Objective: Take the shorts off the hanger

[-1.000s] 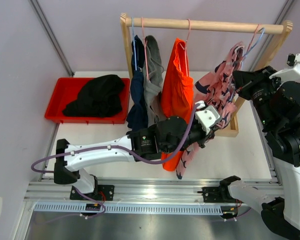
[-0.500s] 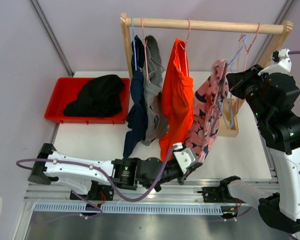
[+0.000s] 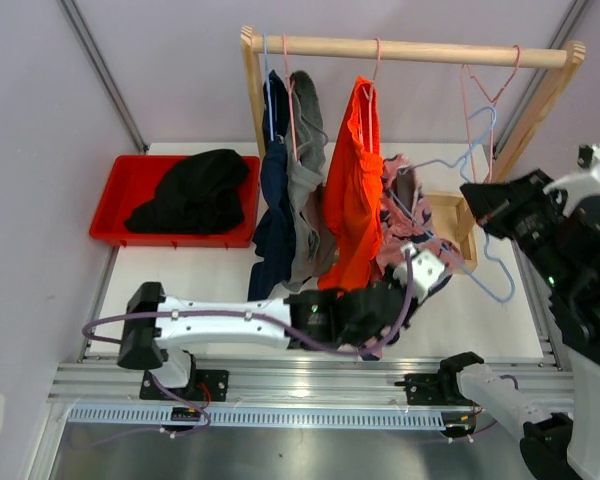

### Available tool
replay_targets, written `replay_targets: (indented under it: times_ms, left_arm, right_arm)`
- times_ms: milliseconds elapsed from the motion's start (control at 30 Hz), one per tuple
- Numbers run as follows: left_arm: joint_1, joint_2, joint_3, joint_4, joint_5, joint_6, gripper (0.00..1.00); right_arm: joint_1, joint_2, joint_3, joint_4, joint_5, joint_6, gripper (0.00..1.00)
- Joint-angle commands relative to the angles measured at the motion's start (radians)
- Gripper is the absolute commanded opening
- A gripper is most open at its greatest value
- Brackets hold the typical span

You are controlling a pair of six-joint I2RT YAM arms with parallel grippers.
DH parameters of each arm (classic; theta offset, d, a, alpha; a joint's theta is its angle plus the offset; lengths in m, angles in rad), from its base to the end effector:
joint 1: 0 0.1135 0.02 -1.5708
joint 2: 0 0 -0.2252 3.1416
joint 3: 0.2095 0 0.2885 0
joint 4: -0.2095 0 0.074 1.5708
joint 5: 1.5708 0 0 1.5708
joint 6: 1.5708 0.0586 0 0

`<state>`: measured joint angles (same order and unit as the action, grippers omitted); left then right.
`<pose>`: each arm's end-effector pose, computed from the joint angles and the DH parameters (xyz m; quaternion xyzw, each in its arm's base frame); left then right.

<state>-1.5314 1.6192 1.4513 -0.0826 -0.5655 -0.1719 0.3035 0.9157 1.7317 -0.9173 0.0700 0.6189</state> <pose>0.0487 -0.4372 0.3198 0.3438 0.6975 -0.2979 0.5537 0.1579 0.0452 0.5253 0.1396 0.7287 0.2749 0.6115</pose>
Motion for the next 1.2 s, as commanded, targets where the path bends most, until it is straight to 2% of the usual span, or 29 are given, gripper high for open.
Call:
replay_targets:
  times_ms: [0, 100, 167, 267, 300, 367, 567, 633, 667, 900, 1033, 1133, 1167]
  left_arm:
    - [0.124, 0.074, 0.173, -0.094, -0.036, -0.02, 0.0]
    - [0.21, 0.151, 0.37, -0.222, -0.037, -0.041, 0.0]
    - [0.227, 0.195, 0.411, -0.285, -0.034, -0.055, 0.0]
    - [0.211, 0.145, 0.347, -0.243, 0.002, -0.09, 0.0]
    - [0.185, 0.121, 0.252, -0.23, 0.009, -0.104, 0.0]
    - [0.148, 0.053, 0.157, -0.211, 0.0, -0.144, 0.0]
    - [-0.076, -0.1, -0.08, -0.22, -0.06, -0.222, 0.0]
    - [-0.163, -0.156, -0.121, -0.236, -0.095, -0.244, 0.0]
    - [-0.243, -0.213, -0.178, -0.288, -0.141, -0.305, 0.0]
    - [-0.39, -0.335, -0.267, -0.367, -0.244, -0.411, 0.0]
    - [-0.409, -0.349, -0.261, -0.414, -0.284, -0.446, 0.0]
    - [-0.409, -0.36, -0.217, -0.483, -0.326, -0.466, 0.0]
    - [-0.411, -0.375, -0.201, -0.553, -0.373, -0.492, 0.0]
  right_arm:
    - [-0.003, -0.061, 0.041, -0.122, -0.113, 0.047, 0.0]
    - [-0.004, -0.067, 0.097, -0.207, -0.13, 0.027, 0.0]
    - [-0.003, -0.063, 0.121, -0.219, -0.115, 0.009, 0.0]
    - [-0.003, -0.014, 0.196, -0.215, -0.082, -0.033, 0.0]
    - [-0.001, 0.024, 0.215, -0.2, -0.073, -0.042, 0.0]
    - [-0.001, 0.064, 0.265, -0.174, -0.033, -0.071, 0.0]
    - [-0.003, 0.235, 0.373, -0.025, 0.016, -0.126, 0.0]
    - [-0.004, 0.302, 0.402, 0.02, 0.034, -0.139, 0.0]
    - [-0.006, 0.355, 0.432, 0.062, 0.046, -0.151, 0.0]
    - [-0.024, 0.449, 0.428, 0.192, 0.062, -0.157, 0.0]
    - [-0.041, 0.477, 0.416, 0.213, 0.059, -0.153, 0.0]
    - [-0.055, 0.454, 0.344, 0.222, 0.041, -0.136, 0.0]
    - [-0.058, 0.44, 0.282, 0.227, 0.036, -0.133, 0.0]
